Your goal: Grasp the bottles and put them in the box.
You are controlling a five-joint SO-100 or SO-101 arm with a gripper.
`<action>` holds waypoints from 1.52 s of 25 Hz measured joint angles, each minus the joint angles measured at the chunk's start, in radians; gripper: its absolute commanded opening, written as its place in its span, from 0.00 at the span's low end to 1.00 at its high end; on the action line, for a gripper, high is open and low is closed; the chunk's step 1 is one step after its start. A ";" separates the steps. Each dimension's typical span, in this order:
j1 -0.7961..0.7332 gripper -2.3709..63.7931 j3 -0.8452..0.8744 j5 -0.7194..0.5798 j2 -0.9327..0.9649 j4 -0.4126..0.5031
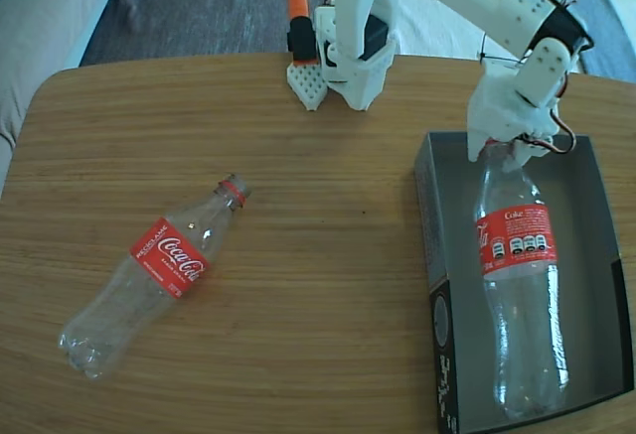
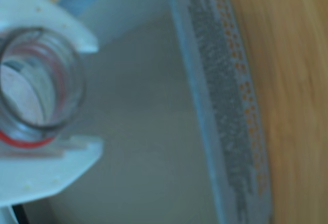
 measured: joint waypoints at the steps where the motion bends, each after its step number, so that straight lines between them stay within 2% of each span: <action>1: 0.011 0.07 0.000 0.011 -0.009 -0.005; 11: 0.032 0.08 0.000 0.003 -0.044 -0.008; 15: 0.046 0.08 0.052 0.006 -0.044 -0.054; 18: 0.041 0.09 0.055 0.006 -0.044 -0.052; 20: 0.040 0.19 0.055 0.006 -0.044 -0.055; 24: 0.041 0.53 0.055 0.008 -0.044 -0.048; 26: 0.043 0.63 0.055 0.008 -0.044 -0.046; 38: 0.054 0.64 0.055 0.008 -0.044 -0.046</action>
